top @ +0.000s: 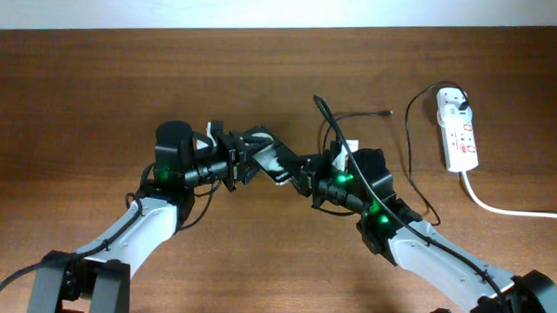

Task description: Plug charger to phone and switch on socket

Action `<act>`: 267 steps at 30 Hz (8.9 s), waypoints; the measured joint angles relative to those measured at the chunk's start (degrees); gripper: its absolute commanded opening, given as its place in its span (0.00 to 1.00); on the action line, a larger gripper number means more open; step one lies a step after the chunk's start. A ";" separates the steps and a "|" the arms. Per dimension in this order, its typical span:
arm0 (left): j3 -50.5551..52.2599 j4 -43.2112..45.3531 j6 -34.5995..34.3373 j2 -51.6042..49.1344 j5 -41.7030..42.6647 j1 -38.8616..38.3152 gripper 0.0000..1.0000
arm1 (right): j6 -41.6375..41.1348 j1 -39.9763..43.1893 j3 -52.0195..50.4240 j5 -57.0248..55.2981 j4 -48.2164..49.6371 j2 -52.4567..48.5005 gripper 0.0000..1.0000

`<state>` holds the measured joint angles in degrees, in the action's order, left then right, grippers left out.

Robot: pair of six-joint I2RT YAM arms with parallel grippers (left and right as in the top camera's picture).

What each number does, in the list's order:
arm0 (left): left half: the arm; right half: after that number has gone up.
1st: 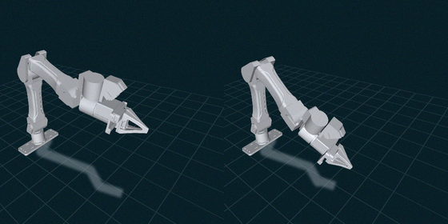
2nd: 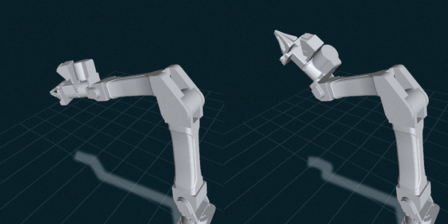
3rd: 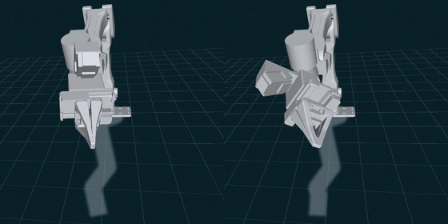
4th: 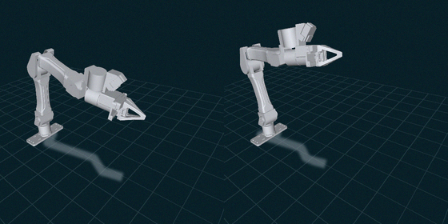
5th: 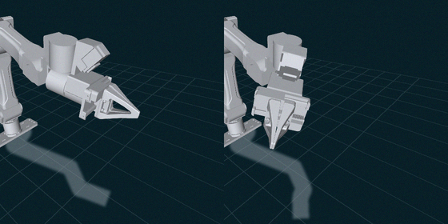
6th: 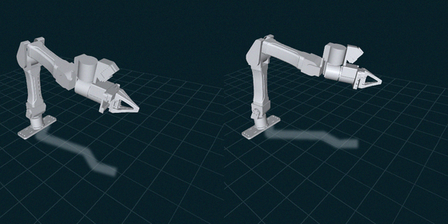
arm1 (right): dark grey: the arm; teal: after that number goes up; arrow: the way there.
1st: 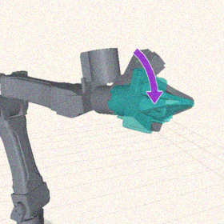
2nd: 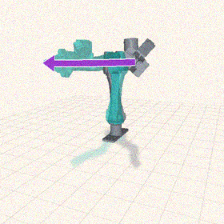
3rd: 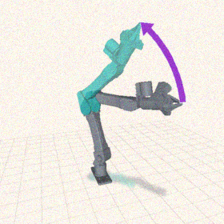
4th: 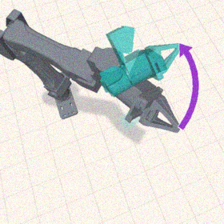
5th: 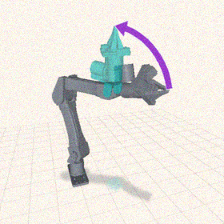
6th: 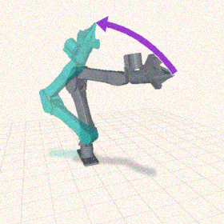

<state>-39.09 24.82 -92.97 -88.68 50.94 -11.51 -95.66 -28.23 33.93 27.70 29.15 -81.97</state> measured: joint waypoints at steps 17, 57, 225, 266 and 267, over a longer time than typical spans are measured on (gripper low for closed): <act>0.02 -0.33 -0.31 -0.07 -0.13 0.00 0.04 | -6.14 0.02 0.37 0.87 0.68 0.00 0.05; 0.04 -23.50 28.70 -0.11 9.66 14.53 0.00 | 47.84 11.13 28.85 -45.83 -54.01 -1.01 0.60; -9.31 13.70 14.97 -13.86 26.60 13.07 0.00 | 66.31 -21.31 50.86 -28.13 -85.48 -10.36 0.04; -9.35 13.68 16.37 -13.86 26.64 13.09 0.00 | 67.63 -21.31 50.86 -30.05 -85.74 -10.36 0.04; -9.35 13.70 16.39 -13.86 26.67 13.09 0.00 | 67.60 -21.31 50.86 -30.10 -85.44 -10.36 0.04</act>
<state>-48.45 38.52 -76.58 -102.54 77.60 1.58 -28.05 -49.54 84.79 -2.39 -56.29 -92.33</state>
